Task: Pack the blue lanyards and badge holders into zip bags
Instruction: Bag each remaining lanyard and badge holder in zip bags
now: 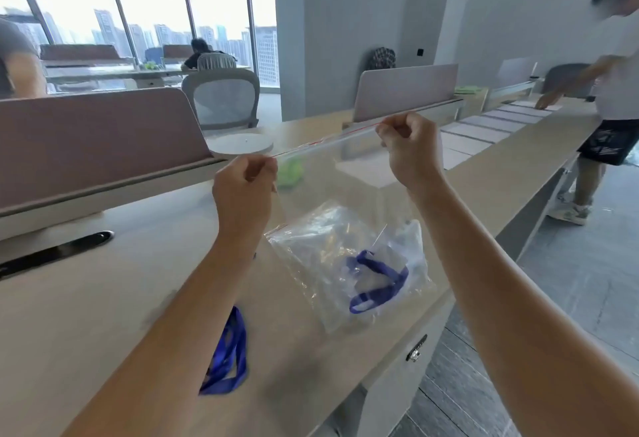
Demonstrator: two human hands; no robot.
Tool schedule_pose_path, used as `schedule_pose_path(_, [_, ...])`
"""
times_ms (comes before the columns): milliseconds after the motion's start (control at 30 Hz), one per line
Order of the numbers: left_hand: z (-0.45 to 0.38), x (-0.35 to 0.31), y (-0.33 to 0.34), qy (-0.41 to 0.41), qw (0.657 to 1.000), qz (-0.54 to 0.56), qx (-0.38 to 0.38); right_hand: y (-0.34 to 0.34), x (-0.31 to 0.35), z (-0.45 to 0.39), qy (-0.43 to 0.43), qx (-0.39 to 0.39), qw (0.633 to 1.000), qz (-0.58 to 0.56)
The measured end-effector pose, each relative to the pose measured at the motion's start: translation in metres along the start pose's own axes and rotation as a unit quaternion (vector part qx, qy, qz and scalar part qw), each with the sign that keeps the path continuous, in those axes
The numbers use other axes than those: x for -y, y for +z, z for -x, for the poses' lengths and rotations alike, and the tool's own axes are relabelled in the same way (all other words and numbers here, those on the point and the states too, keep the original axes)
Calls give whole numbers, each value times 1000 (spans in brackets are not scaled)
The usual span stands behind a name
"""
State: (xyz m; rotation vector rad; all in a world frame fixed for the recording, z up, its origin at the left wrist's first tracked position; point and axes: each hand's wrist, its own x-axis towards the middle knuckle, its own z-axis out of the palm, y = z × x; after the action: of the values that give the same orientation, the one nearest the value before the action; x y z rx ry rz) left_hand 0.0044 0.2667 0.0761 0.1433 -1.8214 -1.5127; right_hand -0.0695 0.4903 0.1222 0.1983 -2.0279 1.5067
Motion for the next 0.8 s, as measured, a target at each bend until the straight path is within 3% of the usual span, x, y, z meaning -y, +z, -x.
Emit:
schedule_pose_path(233, [-33,111,29,-5,979,-198,45,93,-121,-32,56,68,992,88])
schedule_pose_path(400, [-42,161,35,-23,954,-284,91,119,-166,-26,88,153,974,141])
schedule_pose_path(600, [-39,166,21,-1,938,-325,119,112,-146,-16,31,209,946,246])
schedule_pose_path(800, [-23,130,-33,27,942,-314,113,120,-86,25,-19,224,957,186])
